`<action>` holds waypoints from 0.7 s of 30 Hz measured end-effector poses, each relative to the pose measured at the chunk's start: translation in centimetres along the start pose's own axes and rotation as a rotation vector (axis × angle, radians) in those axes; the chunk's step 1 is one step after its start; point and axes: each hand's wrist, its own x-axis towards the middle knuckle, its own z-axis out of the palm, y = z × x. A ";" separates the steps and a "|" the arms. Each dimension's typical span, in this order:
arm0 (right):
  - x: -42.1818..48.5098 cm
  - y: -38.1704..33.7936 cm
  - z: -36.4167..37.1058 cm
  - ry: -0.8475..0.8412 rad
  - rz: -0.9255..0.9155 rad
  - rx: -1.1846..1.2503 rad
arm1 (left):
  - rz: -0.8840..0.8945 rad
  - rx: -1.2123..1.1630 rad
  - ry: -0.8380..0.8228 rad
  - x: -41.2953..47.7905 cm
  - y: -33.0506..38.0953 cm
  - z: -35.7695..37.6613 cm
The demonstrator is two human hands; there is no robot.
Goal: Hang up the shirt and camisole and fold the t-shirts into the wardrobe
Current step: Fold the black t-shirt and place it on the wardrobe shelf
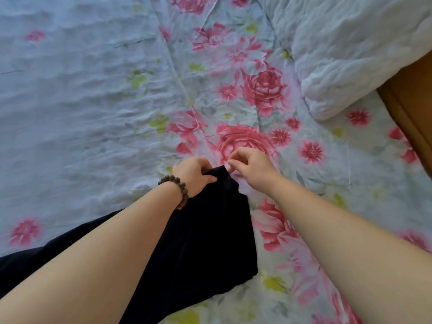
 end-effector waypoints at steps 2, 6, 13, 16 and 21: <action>-0.8 0.6 -0.3 -0.089 0.038 0.027 | -0.003 -0.064 0.008 -0.1 -0.3 0.0; -2.5 2.2 -0.5 -0.306 0.117 -0.081 | 0.012 -0.116 0.047 -0.4 -0.5 0.2; -3.8 1.6 -0.4 -0.076 0.212 -0.214 | 0.010 -0.005 0.220 -1.0 0.0 1.2; -4.9 1.6 1.6 0.107 0.281 -0.297 | 0.016 0.148 0.387 -2.3 0.5 2.5; -7.4 1.5 3.6 0.334 0.415 -0.245 | 0.186 0.280 0.506 -6.6 0.1 6.4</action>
